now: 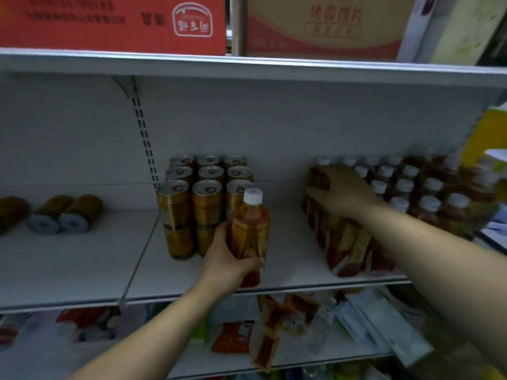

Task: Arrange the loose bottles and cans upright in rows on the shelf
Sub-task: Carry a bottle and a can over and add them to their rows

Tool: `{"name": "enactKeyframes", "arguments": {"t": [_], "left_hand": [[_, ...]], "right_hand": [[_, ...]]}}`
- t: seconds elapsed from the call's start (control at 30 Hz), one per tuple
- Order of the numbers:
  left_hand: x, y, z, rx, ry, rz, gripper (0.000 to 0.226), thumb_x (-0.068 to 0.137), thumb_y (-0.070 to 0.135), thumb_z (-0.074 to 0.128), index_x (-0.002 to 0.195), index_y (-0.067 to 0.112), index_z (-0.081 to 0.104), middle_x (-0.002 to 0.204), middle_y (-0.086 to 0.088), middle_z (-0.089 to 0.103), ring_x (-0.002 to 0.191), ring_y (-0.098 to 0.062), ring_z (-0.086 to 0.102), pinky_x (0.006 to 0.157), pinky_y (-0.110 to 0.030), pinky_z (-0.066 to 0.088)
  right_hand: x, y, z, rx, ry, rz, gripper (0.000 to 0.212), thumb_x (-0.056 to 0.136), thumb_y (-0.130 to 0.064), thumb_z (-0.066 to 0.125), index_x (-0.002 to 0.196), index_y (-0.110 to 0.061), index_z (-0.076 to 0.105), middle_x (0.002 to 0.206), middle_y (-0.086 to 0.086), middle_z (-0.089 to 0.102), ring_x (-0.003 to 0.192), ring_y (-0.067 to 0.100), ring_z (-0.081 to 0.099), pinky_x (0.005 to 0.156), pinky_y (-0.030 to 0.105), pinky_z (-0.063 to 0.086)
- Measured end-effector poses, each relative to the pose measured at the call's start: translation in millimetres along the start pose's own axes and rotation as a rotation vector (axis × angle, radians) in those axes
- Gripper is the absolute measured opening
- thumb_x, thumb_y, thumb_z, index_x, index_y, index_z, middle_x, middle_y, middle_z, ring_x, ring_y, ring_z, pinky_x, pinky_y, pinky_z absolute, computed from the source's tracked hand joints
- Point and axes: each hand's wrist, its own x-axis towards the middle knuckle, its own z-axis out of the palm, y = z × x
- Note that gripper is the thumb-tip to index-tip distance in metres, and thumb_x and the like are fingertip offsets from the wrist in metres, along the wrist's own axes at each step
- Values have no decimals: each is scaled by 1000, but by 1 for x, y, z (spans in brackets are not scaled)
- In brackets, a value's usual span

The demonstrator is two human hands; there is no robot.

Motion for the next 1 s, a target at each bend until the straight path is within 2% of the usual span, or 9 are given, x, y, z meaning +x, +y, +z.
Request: {"name": "enactKeyframes", "arguments": {"t": [0.2, 0.3, 0.37, 0.47, 0.57, 0.7, 0.8, 0.9, 1.0], "left_hand": [[13, 0, 74, 20, -73, -22, 73, 53, 31, 87, 101, 51, 35, 103, 23, 53, 88, 8, 55, 64, -9, 40], [21, 0, 112, 32, -70, 10, 79, 56, 26, 87, 98, 60, 30, 101, 31, 45, 84, 25, 48, 59, -2, 40], [27, 1, 131, 37, -51, 29, 78, 58, 22, 87, 103, 55, 33, 103, 27, 47, 88, 24, 49, 63, -2, 42], [38, 0, 147, 39, -65, 32, 83, 63, 19, 85, 128, 30, 35, 119, 6, 53, 109, -6, 54, 87, -28, 48], [43, -3, 148, 18, -145, 26, 93, 65, 15, 81, 139, 22, 24, 127, 0, 53, 115, -12, 53, 96, -40, 47], [47, -8, 152, 43, -109, 31, 93, 64, 22, 77, 139, 27, 23, 131, 2, 49, 117, -7, 50, 97, -29, 43], [59, -6, 157, 59, -89, 28, 87, 60, 37, 78, 126, 51, 24, 118, 26, 50, 106, 10, 52, 86, -15, 44], [85, -8, 161, 36, -72, -1, 89, 63, 44, 73, 137, 37, 24, 114, 24, 50, 108, -4, 54, 91, -28, 45], [112, -14, 163, 111, -59, 40, 88, 69, 24, 80, 139, 24, 26, 121, 9, 51, 106, -4, 54, 88, -20, 43]], "right_hand": [[10, 67, -32, -108, -193, 78, 71, 71, -78, 27, 130, -43, 46, 132, 3, 55, 114, 29, 51, 92, 40, 41], [14, 93, -30, -153, -261, 145, 84, 69, -85, 24, 141, -43, 31, 148, 4, 39, 130, 34, 37, 102, 51, 32], [13, 100, -22, -128, -284, 178, 88, 68, -89, 20, 143, -43, 27, 153, 2, 29, 136, 34, 29, 104, 55, 24], [16, 103, -17, -51, -342, 125, 84, 70, -87, 18, 144, -48, 21, 157, 0, 23, 139, 32, 24, 108, 56, 18], [18, 107, -13, -47, -358, 144, 87, 72, -86, 18, 148, -43, 17, 160, 0, 13, 144, 32, 12, 108, 57, 10], [17, 109, -9, -31, -332, 157, 88, 74, -85, 21, 150, -40, 10, 161, -3, -1, 146, 31, -1, 110, 57, 2], [18, 110, -8, -45, -353, 147, 87, 77, -84, 20, 151, -38, 10, 161, -2, -4, 146, 31, -2, 110, 58, -1], [19, 110, -7, -56, -356, 135, 86, 79, -82, 19, 151, -36, 12, 161, -2, -4, 146, 31, -2, 110, 57, 0], [20, 111, -7, -89, -347, 130, 86, 78, -82, 18, 151, -37, 14, 161, -2, -3, 146, 31, 0, 109, 58, -1]]}}
